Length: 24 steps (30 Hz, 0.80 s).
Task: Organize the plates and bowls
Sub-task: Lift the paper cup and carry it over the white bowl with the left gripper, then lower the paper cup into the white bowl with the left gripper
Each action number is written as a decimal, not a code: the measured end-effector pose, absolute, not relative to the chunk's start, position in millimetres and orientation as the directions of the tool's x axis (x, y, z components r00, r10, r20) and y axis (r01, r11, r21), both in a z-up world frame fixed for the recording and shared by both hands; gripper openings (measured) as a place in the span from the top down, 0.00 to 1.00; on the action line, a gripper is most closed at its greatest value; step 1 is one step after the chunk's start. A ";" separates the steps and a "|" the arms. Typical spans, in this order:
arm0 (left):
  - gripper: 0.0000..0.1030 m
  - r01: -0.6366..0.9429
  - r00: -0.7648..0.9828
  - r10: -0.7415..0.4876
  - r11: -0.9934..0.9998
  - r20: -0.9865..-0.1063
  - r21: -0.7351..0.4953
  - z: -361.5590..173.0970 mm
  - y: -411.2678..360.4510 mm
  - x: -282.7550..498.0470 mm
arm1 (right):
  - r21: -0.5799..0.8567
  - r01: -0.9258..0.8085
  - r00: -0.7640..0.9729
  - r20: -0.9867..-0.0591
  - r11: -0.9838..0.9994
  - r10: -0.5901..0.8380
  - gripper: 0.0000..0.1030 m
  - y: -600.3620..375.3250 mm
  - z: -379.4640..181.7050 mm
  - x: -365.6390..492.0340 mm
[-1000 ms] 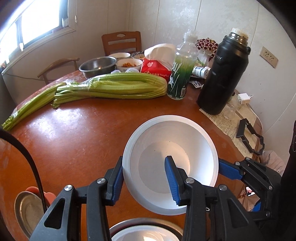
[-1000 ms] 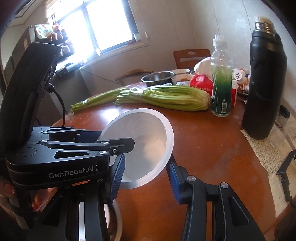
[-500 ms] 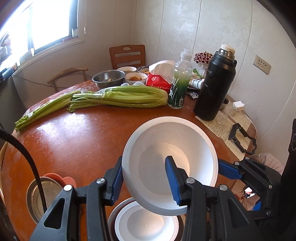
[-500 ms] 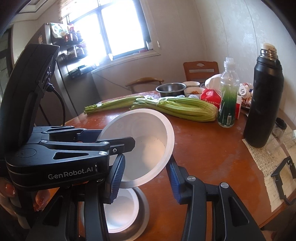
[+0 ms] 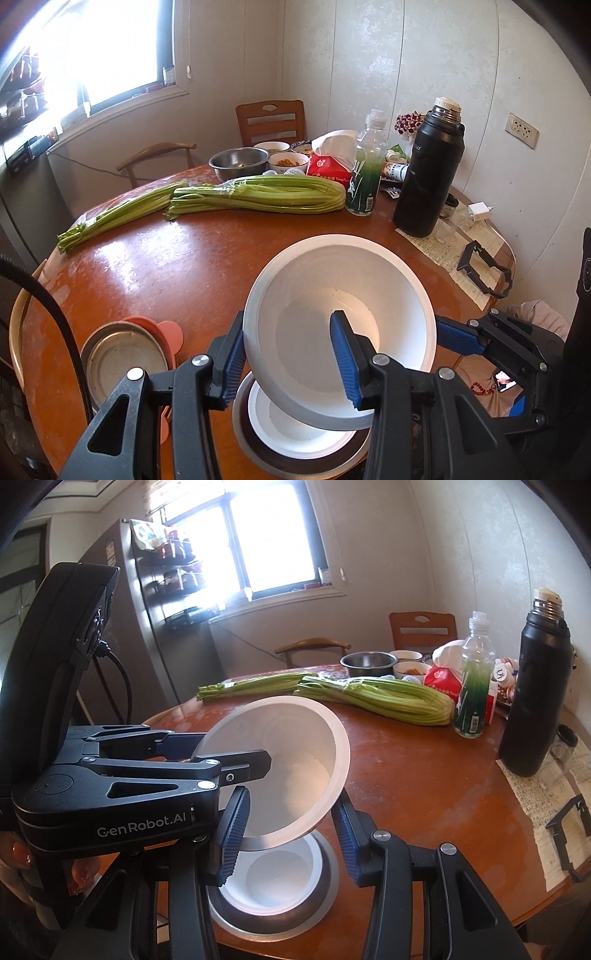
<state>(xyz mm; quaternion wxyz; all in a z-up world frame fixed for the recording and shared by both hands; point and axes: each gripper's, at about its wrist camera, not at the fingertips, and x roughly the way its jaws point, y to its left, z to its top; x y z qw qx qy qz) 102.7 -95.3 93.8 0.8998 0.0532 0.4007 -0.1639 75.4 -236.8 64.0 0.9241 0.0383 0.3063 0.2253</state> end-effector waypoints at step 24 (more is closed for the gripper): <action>0.57 0.271 0.604 -0.226 0.960 -0.764 -0.070 38.9 -80.6 73.1 | 0.206 -0.450 0.636 -0.610 0.869 0.474 0.53 -225.2 14.7 55.5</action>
